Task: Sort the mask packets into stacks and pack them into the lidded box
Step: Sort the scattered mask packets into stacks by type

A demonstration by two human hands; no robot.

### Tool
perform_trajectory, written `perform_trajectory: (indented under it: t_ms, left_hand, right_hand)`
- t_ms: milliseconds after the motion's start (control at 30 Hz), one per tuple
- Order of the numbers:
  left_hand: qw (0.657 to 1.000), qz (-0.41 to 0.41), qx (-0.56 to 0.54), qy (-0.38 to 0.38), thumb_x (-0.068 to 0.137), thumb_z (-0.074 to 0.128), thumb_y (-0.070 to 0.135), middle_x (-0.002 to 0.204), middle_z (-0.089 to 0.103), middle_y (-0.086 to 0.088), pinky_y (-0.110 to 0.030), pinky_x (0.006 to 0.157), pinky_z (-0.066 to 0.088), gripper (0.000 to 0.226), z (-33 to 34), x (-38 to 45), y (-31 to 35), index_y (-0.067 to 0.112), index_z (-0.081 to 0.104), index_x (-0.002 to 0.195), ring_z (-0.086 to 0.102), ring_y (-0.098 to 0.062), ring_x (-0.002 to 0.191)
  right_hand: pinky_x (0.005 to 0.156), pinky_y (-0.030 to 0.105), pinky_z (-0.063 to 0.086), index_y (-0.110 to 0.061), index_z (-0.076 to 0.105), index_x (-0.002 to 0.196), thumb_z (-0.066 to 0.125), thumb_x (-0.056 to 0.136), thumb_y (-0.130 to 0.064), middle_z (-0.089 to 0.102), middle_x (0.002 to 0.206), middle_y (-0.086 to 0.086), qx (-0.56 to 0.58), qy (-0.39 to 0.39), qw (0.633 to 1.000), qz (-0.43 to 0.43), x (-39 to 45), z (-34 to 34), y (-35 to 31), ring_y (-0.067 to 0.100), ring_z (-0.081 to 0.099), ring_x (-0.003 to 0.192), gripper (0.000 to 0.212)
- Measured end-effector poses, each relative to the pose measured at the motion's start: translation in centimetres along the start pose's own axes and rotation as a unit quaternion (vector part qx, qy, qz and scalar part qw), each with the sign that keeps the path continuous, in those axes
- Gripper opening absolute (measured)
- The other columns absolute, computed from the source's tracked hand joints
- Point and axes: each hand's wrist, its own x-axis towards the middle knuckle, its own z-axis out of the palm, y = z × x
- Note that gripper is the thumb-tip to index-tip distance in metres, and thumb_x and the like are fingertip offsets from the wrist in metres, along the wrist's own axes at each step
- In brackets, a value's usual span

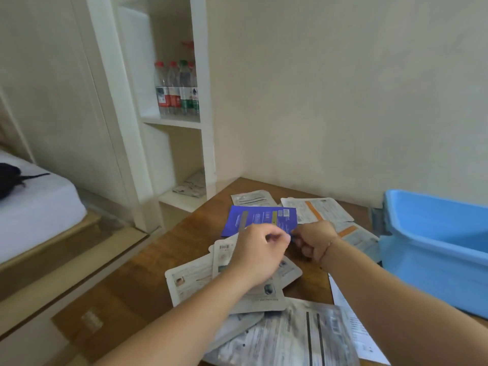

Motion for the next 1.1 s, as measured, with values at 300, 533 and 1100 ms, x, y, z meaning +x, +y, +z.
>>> perform_trajectory:
  t_ms: [300, 533, 1100]
  left_hand:
    - [0.705, -0.353, -0.615, -0.019, 0.1, 0.049, 0.041, 0.12, 0.063, -0.03, -0.045, 0.085, 0.054, 0.053, 1.7, -0.6, 1.3, -0.009, 0.052, 0.118, 0.065, -0.04, 0.108]
    - [0.767, -0.338, -0.545, 0.011, 0.099, 0.05, 0.005, 0.099, 0.072, -0.02, -0.045, 0.071, 0.056, 0.023, 4.1, -1.7, 2.4, 0.002, 0.058, 0.12, 0.069, -0.032, 0.082]
    - [0.718, -0.345, -0.547, -0.258, 0.08, 0.046, 0.08, 0.152, 0.034, -0.025, -0.065, 0.096, 0.046, 0.108, 7.4, -10.3, 8.3, 0.006, 0.017, 0.153, 0.043, -0.051, 0.132]
  right_hand:
    - [0.031, 0.011, 0.019, -0.009, 0.05, 0.076, 0.055, 0.089, 0.004, 0.043, 0.045, 0.004, 0.152, -0.067, 0.983, -0.075, -8.3, -3.4, 3.7, 0.007, 0.033, 0.028, 0.018]
    - [0.033, 0.011, 0.019, -0.004, 0.058, 0.098, 0.058, 0.086, 0.005, 0.056, 0.066, 0.01, 0.131, -0.133, 0.981, -0.055, -16.4, -7.0, 9.2, 0.011, 0.032, 0.034, 0.015]
    - [0.039, 0.026, 0.035, -0.032, 0.07, 0.07, 0.058, 0.086, -0.032, 0.044, 0.05, -0.009, -0.359, 0.283, 0.648, -0.609, -23.3, -17.8, 16.0, 0.01, 0.038, 0.045, 0.02]
